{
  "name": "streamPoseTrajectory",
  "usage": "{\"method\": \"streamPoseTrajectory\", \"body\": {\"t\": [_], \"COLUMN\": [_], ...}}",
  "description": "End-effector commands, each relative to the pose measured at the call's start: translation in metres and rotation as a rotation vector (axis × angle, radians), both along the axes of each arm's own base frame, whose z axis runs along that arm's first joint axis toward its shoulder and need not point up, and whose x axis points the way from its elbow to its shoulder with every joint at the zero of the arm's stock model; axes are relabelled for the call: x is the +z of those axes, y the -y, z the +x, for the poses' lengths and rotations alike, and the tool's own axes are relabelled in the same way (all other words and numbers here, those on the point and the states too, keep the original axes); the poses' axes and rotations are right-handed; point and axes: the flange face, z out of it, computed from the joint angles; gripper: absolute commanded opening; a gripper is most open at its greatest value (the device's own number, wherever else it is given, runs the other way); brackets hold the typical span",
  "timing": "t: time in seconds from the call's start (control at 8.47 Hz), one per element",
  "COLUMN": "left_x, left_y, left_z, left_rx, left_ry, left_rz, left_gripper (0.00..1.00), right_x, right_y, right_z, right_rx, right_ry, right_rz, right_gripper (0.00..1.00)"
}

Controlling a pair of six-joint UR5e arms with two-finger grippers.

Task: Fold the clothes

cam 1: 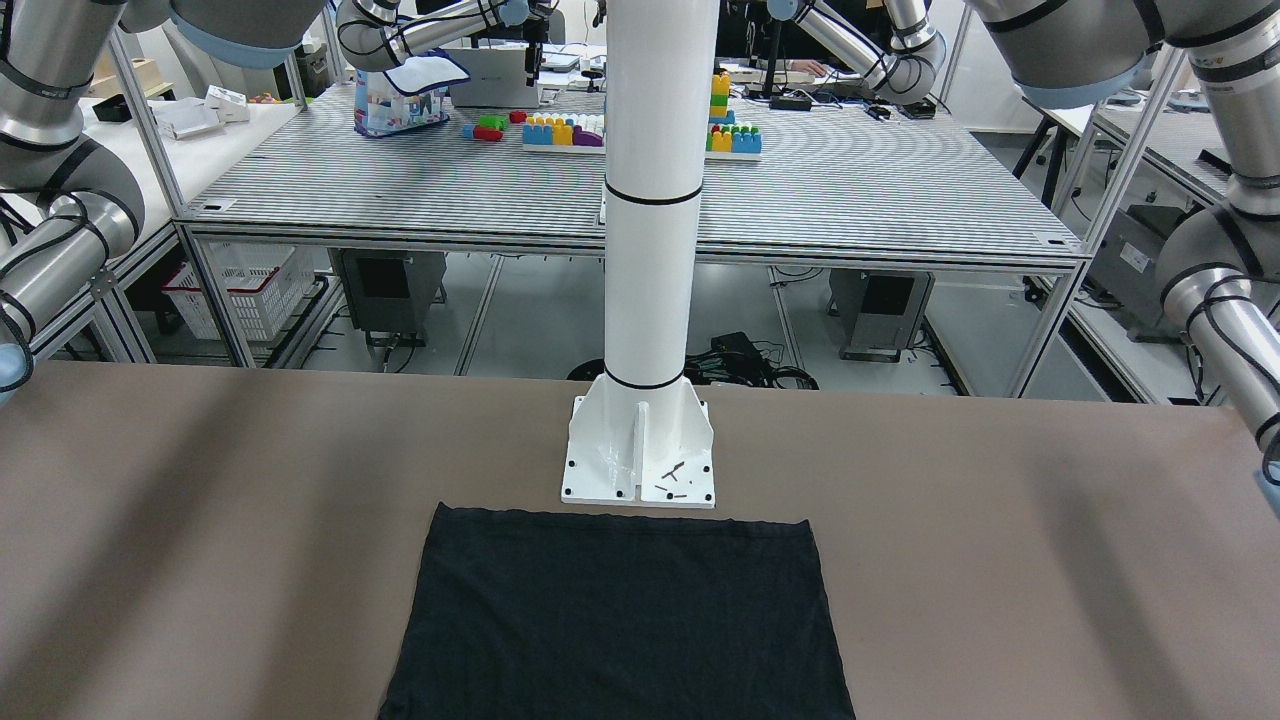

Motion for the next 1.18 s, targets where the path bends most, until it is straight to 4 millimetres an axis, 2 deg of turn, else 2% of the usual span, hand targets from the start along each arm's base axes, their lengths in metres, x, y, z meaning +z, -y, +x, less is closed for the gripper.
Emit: {"method": "streamPoseTrajectory", "body": {"t": [0.0,0.12,0.35,0.59,0.71,1.06], "left_x": [0.000,0.000,0.019,0.005,0.013,0.004], "left_y": [-0.010,-0.011,-0.008,-0.021,-0.026,-0.025], "left_z": [-0.002,-0.002,-0.003,-0.005,-0.005,0.006], "left_rx": [0.001,0.000,-0.004,0.007,0.012,0.052], "left_ry": [-0.006,-0.005,0.003,0.000,-0.003,-0.081], "left_rz": [0.000,-0.002,-0.033,-0.008,-0.020,-0.016], "left_gripper": [1.00,1.00,1.00,1.00,1.00,1.00], "right_x": [-0.006,-0.004,-0.001,-0.006,-0.005,-0.012], "right_y": [0.001,0.000,-0.004,0.002,0.002,0.005], "right_z": [0.000,0.000,0.001,0.003,0.003,0.001], "right_rx": [0.001,0.001,-0.002,0.005,0.007,0.006], "right_ry": [0.000,0.001,0.001,-0.012,-0.018,-0.005], "right_rz": [0.014,0.010,0.005,0.022,0.023,0.033], "right_gripper": [0.94,0.94,0.94,0.94,0.94,0.94]}}
